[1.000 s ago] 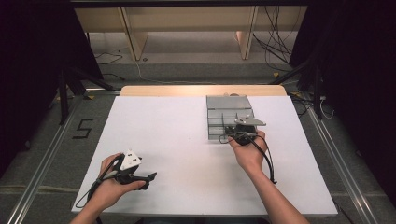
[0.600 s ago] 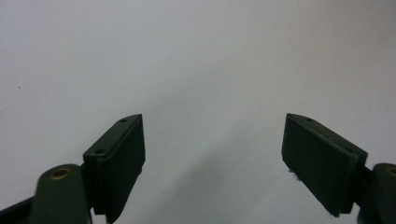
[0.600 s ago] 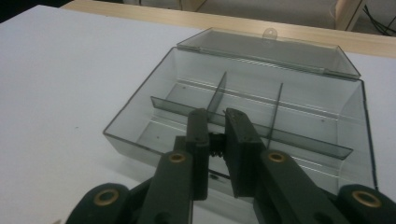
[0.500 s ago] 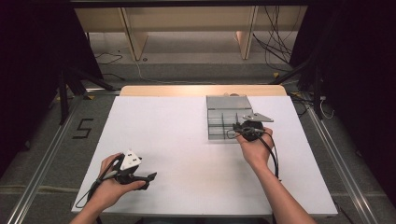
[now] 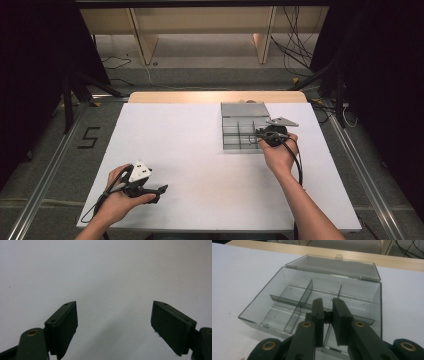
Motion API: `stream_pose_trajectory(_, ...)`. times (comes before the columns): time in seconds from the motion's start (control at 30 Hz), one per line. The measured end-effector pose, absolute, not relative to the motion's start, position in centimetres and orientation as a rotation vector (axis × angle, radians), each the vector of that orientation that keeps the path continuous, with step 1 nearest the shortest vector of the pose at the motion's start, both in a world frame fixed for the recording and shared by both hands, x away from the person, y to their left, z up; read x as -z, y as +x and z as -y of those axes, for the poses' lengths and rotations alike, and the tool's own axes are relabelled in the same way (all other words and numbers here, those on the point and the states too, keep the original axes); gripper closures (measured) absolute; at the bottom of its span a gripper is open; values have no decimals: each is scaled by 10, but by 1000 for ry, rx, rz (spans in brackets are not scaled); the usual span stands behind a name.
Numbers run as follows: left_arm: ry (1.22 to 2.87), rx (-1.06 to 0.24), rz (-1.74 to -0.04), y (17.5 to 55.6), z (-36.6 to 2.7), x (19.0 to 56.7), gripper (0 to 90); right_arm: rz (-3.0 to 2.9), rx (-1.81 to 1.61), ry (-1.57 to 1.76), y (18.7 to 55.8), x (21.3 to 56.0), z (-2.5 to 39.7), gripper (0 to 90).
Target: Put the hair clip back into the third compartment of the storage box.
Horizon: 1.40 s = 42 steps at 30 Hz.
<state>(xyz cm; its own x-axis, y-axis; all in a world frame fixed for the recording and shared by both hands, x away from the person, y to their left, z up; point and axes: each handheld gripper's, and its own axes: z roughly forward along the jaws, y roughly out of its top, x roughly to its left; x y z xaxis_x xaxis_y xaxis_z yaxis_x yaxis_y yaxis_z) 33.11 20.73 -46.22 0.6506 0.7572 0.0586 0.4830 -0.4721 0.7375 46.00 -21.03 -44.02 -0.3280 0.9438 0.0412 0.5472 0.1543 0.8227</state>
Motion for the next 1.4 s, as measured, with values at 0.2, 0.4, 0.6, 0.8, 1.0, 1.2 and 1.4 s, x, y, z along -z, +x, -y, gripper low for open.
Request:
stream_pose_trajectory(0.2, 2159, -497, -959, 331, -207, 462, 212, -1938, -1042, 1440, 465, 443, 216, 809)
stream_pose_trajectory(0.4, 2161, -496, -959, 331, -207, 463, 212, -1930, -1030, 1440, 470, 441, 221, 809)
stream_pose_trajectory(0.6, 2159, -495, -959, 331, -207, 463, 213, -1926, -1020, 1444, 475, 440, 224, 809)
stream_pose_trajectory(0.8, 2158, -497, -959, 331, -207, 462, 212, -1923, -1017, 1454, 479, 441, 226, 809)
stream_pose_trajectory(1.0, 2158, -496, -959, 331, -207, 462, 213, -1915, -1016, 1471, 483, 444, 228, 809)
stream_pose_trajectory(1.2, 2158, -496, -960, 331, -207, 462, 212, -1919, -1012, 1469, 486, 445, 227, 809)
stream_pose_trajectory(1.4, 2159, -498, -959, 331, -208, 462, 212, -1927, -1005, 1462, 494, 442, 226, 809)
